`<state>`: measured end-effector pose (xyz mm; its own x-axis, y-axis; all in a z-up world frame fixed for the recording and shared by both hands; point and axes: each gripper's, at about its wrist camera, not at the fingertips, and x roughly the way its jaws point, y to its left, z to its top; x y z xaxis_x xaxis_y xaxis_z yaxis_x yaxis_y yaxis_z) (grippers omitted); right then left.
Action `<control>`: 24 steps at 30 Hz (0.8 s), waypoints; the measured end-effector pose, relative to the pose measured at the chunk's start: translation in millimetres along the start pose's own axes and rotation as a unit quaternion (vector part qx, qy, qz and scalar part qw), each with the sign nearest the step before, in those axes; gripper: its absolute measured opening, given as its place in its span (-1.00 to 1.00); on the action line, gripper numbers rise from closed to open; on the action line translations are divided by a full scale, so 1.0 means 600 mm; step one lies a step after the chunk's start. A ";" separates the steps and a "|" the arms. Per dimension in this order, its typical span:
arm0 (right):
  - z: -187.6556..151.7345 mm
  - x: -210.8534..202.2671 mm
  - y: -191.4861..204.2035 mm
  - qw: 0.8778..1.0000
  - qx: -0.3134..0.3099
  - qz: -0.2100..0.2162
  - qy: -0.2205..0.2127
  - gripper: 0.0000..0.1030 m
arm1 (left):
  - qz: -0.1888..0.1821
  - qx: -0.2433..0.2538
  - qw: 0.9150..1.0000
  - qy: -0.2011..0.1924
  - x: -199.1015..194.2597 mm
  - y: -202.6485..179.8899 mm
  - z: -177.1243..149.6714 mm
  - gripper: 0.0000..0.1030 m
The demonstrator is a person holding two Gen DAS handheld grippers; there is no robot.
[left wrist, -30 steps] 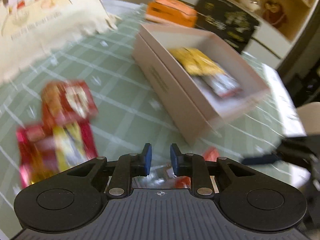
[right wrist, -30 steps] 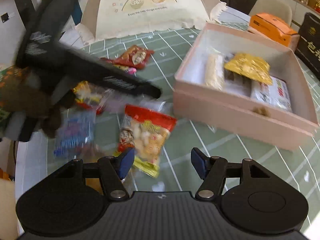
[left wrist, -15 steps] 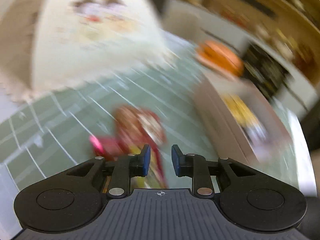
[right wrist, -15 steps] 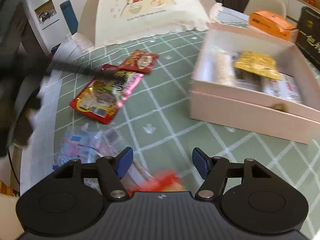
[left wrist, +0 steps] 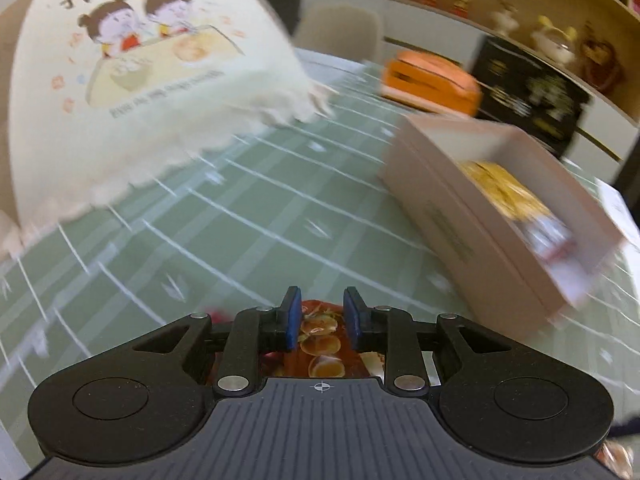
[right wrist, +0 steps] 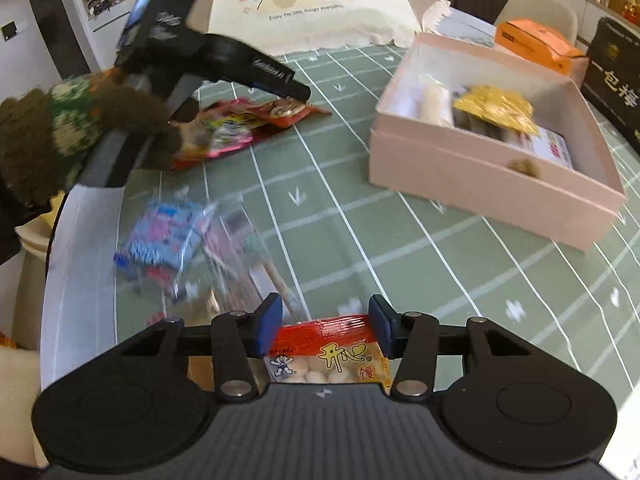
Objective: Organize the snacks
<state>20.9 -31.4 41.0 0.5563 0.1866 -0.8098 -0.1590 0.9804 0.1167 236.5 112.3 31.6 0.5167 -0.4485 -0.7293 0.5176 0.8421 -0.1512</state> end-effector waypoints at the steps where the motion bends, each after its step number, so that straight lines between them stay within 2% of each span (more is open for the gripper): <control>1: -0.005 -0.006 -0.003 1.000 -0.001 -0.002 0.001 -0.07 | -0.008 -0.005 1.000 0.003 -0.007 -0.010 -0.010 -0.45; 2: -0.010 -0.010 -0.006 1.000 -0.002 -0.003 -0.001 -0.05 | -0.015 -0.014 1.000 0.006 -0.018 -0.017 -0.024 -0.45; 5: -0.008 -0.019 -0.009 1.000 -0.003 -0.005 -0.012 0.23 | -0.045 -0.067 0.997 0.019 -0.047 -0.024 -0.060 -0.46; 6: -0.003 -0.020 -0.007 1.000 -0.005 -0.005 -0.019 0.37 | -0.066 -0.097 0.993 0.026 -0.060 -0.020 -0.072 -0.46; 8: 0.016 -0.014 0.004 0.999 -0.011 -0.003 -0.033 0.41 | -0.084 -0.147 0.985 0.017 -0.088 -0.011 -0.089 -0.46; 10: 0.038 -0.004 0.024 0.999 -0.027 0.003 -0.046 0.44 | -0.068 -0.186 0.980 -0.012 -0.133 0.000 -0.108 -0.46; 12: 0.060 0.013 0.046 0.997 -0.056 0.007 -0.059 0.56 | -0.034 -0.216 0.975 -0.032 -0.176 0.008 -0.130 -0.46; 15: 0.089 0.061 0.075 0.994 -0.093 -0.014 -0.058 0.59 | 0.008 -0.222 0.975 -0.032 -0.215 -0.003 -0.168 -0.46; 17: 0.103 0.096 0.084 0.994 -0.096 -0.029 -0.041 0.59 | 0.020 -0.220 0.975 -0.020 -0.228 -0.020 -0.195 -0.46; 20: 0.111 0.113 0.080 0.996 -0.084 -0.028 -0.027 0.60 | 0.006 -0.229 0.973 0.007 -0.244 -0.053 -0.233 -0.46; 24: 0.086 0.078 0.033 0.998 -0.070 -0.003 -0.003 0.49 | -0.007 -0.231 0.972 0.027 -0.256 -0.102 -0.262 -0.46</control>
<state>85.7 0.1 35.3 0.5630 0.1823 -0.8061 -0.2679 0.9630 0.0307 18.2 176.9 47.8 0.4688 -0.4547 -0.7573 0.1552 0.8864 -0.4361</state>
